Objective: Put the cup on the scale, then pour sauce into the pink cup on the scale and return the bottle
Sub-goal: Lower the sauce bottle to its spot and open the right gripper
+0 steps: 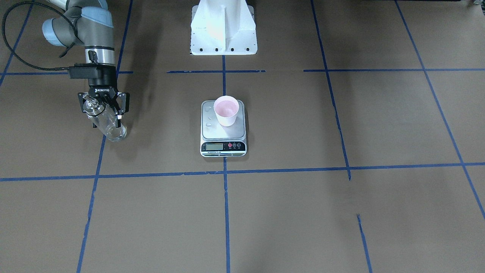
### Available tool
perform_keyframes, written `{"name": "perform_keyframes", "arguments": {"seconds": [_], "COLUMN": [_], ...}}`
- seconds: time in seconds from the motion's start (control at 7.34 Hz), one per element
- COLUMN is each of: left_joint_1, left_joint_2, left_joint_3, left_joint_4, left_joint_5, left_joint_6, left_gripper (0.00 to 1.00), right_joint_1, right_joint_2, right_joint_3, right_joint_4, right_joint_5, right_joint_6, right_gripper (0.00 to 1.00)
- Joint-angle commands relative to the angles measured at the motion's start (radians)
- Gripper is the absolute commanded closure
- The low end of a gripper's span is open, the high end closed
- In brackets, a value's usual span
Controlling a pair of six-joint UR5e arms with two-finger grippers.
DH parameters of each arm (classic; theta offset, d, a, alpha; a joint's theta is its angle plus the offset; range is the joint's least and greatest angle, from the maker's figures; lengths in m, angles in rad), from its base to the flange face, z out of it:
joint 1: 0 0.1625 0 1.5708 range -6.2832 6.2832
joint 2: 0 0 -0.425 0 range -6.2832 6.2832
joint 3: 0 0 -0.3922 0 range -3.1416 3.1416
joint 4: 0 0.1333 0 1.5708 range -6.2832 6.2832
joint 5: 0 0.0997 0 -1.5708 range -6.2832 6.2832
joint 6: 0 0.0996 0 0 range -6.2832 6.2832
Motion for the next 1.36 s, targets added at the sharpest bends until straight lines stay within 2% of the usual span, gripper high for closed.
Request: {"name": "perform_keyframes", "arguments": {"seconds": [0.0, 0.14, 0.27, 0.41, 0.54, 0.68, 1.23], "left_joint_1": [0.000, 0.002, 0.000, 0.000, 0.000, 0.000, 0.000], "left_joint_2": [0.000, 0.000, 0.000, 0.000, 0.000, 0.000, 0.000], "left_joint_3": [0.000, 0.000, 0.000, 0.000, 0.000, 0.000, 0.000], "left_joint_4": [0.000, 0.000, 0.000, 0.000, 0.000, 0.000, 0.000], "left_joint_5": [0.000, 0.000, 0.000, 0.000, 0.000, 0.000, 0.000], "left_joint_6": [0.000, 0.000, 0.000, 0.000, 0.000, 0.000, 0.000], "left_gripper": [0.00, 0.00, 0.00, 0.00, 0.00, 0.00, 0.00], "right_joint_1": [0.000, -0.001, -0.001, -0.001, -0.001, 0.000, -0.001], "right_joint_2": [-0.001, 0.001, 0.001, 0.001, 0.002, 0.002, -0.002], "right_joint_3": [-0.001, -0.001, -0.001, -0.001, -0.001, -0.001, 0.000], "right_joint_4": [-0.001, -0.001, -0.001, -0.001, -0.001, -0.001, -0.001], "right_joint_5": [0.006, 0.014, 0.024, 0.026, 0.026, 0.026, 0.027], "right_joint_6": [-0.007, -0.007, -0.008, -0.008, -0.023, -0.026, -0.039], "right_gripper": [1.00, 0.89, 0.88, 0.58, 0.12, 0.00, 0.00]}}
